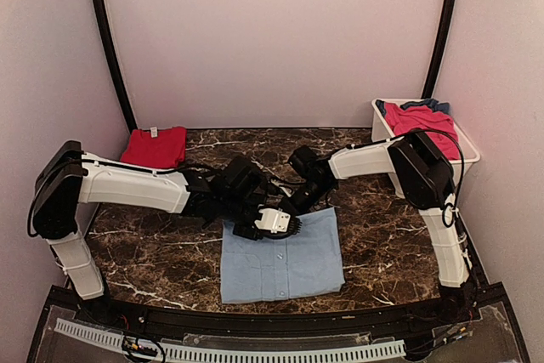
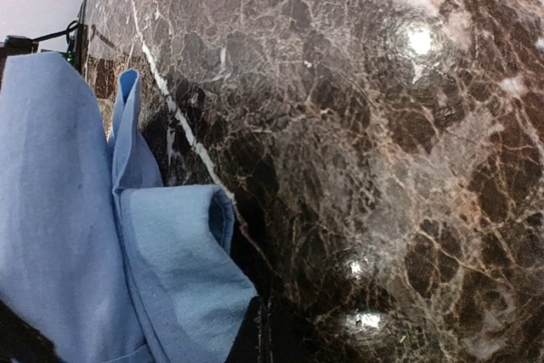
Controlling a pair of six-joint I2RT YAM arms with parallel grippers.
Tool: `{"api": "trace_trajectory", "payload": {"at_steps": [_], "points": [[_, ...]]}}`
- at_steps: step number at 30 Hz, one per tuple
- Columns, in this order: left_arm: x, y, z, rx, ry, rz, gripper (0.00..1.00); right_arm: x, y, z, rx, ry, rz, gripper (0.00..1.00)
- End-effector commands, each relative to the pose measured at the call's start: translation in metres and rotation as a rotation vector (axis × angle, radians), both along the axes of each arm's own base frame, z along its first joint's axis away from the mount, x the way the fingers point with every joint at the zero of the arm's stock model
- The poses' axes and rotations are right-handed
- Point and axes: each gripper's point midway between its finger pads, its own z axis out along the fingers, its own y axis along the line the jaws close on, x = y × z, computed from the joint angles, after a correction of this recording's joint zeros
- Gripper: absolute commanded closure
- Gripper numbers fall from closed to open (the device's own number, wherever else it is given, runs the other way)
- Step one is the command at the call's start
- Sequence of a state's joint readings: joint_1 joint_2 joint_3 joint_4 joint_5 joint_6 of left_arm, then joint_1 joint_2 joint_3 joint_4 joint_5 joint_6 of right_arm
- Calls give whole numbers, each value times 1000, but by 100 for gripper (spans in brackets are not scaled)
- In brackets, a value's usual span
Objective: Fold and stack the mixed laundry pile
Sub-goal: Fold the 2/3-rectangle-folded shirt at the center of the board.
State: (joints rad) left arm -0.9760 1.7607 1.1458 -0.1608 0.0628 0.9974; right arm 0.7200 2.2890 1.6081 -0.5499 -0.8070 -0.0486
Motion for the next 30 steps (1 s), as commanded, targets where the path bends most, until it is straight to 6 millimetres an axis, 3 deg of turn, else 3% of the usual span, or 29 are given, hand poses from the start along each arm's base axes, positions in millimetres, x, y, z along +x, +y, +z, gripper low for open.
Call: {"api": "trace_trajectory", "payload": {"at_steps": [1,6,10,15,19,25,27,30], "points": [[11,-4,-5,7,-27,-9,100,2,-4,-3,-32,-14,-17,99],[13,-5,-9,-2,-34,-12,100,21,-1,15,-31,-51,-53,96],[14,-5,-10,5,-36,-9,100,38,-3,33,-18,-86,-95,87],[19,2,-13,19,-53,13,99,67,-14,72,24,-139,-193,76],[28,4,-6,-8,-71,47,92,82,-32,109,62,-185,-251,62],[52,12,30,-88,-108,186,66,93,-76,147,97,-244,-357,35],[61,20,50,-155,-91,252,56,94,-90,159,123,-258,-389,31],[74,37,86,-272,-70,362,50,87,-104,172,165,-250,-397,29]]}}
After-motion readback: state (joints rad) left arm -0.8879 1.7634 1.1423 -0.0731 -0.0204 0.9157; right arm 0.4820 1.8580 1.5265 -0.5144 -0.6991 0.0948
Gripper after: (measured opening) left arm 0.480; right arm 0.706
